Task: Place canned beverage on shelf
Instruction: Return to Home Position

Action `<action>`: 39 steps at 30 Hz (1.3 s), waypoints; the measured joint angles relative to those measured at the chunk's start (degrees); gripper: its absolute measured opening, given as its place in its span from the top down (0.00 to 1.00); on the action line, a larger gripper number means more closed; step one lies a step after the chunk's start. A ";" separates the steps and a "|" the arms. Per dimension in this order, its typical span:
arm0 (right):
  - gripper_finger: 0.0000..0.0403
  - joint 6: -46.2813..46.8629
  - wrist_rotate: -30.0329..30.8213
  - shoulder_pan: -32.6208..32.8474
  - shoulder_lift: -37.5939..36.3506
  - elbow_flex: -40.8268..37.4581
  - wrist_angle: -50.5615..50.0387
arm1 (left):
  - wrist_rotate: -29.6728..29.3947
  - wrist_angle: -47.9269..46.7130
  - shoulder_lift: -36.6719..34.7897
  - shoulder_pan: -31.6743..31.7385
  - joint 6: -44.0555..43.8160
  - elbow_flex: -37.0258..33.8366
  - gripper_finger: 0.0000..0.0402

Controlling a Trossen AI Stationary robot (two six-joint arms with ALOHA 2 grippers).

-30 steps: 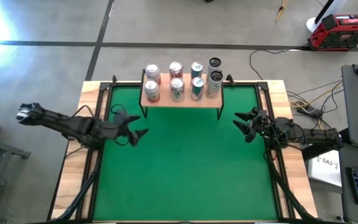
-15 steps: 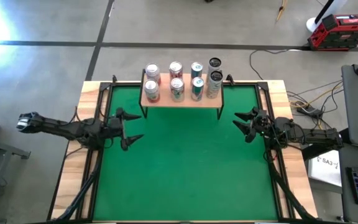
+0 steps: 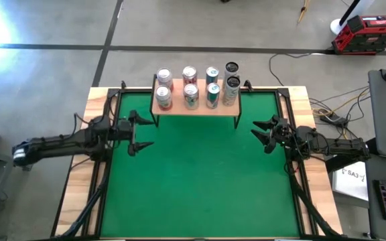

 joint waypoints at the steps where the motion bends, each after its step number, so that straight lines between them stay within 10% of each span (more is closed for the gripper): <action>1: 0.41 0.00 -0.01 -0.01 0.00 0.00 -0.01 | 2.49 0.05 0.14 1.56 0.56 0.00 0.00; 9: 0.41 0.00 -0.02 0.00 0.00 0.01 0.00 | 14.87 2.39 0.54 9.75 3.85 -1.55 0.00; 18: 0.41 -0.01 -0.01 0.00 0.00 -0.01 -0.01 | 12.00 20.92 0.39 10.32 2.58 -9.66 0.00; 39: 0.41 0.00 0.00 0.01 -0.02 0.00 -0.02 | -0.29 20.73 0.72 10.29 0.16 -9.09 0.00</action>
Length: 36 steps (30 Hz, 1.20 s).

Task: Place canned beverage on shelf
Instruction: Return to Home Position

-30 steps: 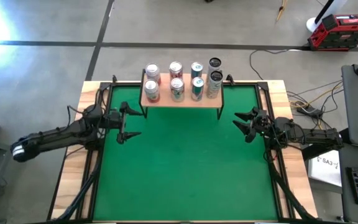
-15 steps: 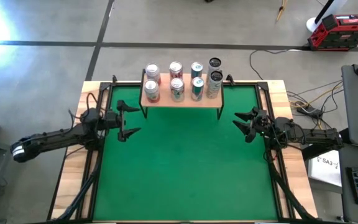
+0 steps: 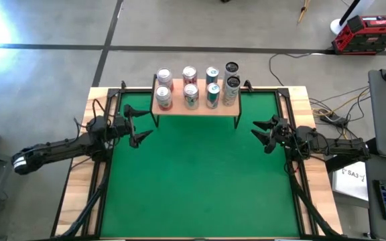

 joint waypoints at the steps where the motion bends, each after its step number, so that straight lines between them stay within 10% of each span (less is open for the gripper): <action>1: 0.41 0.00 -0.01 -0.01 0.00 0.00 0.00 | -0.07 -0.04 0.01 0.00 -0.11 0.02 0.00; 36: 0.41 0.00 0.00 -0.01 0.02 -0.01 -0.02 | -0.07 -2.87 -11.58 -0.83 -0.21 0.09 0.00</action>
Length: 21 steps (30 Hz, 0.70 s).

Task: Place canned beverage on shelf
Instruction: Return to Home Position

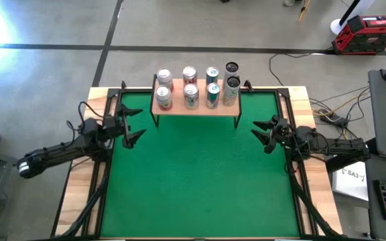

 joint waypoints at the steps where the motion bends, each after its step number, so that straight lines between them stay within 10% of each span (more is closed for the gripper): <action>1: 0.41 0.00 0.00 -0.01 0.00 0.01 0.00 | 0.00 0.02 0.14 0.00 0.00 0.00 0.00; 21: 0.41 -0.02 -0.02 -0.01 0.00 0.01 0.00 | 0.00 0.00 4.21 0.00 0.00 0.00 0.00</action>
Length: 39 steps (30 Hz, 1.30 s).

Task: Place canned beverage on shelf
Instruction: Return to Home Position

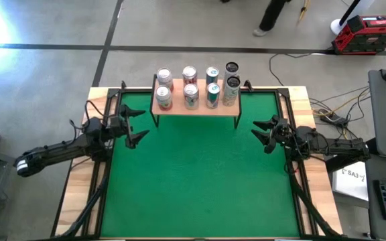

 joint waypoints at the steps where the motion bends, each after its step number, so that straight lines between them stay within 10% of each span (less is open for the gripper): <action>1: 0.41 0.01 0.00 0.00 0.00 -0.01 0.00 | 0.00 -0.02 0.19 0.00 0.00 0.00 0.00; 39: 0.41 0.00 0.02 0.00 0.00 0.00 0.00 | 0.00 0.00 6.47 0.00 0.00 0.00 0.00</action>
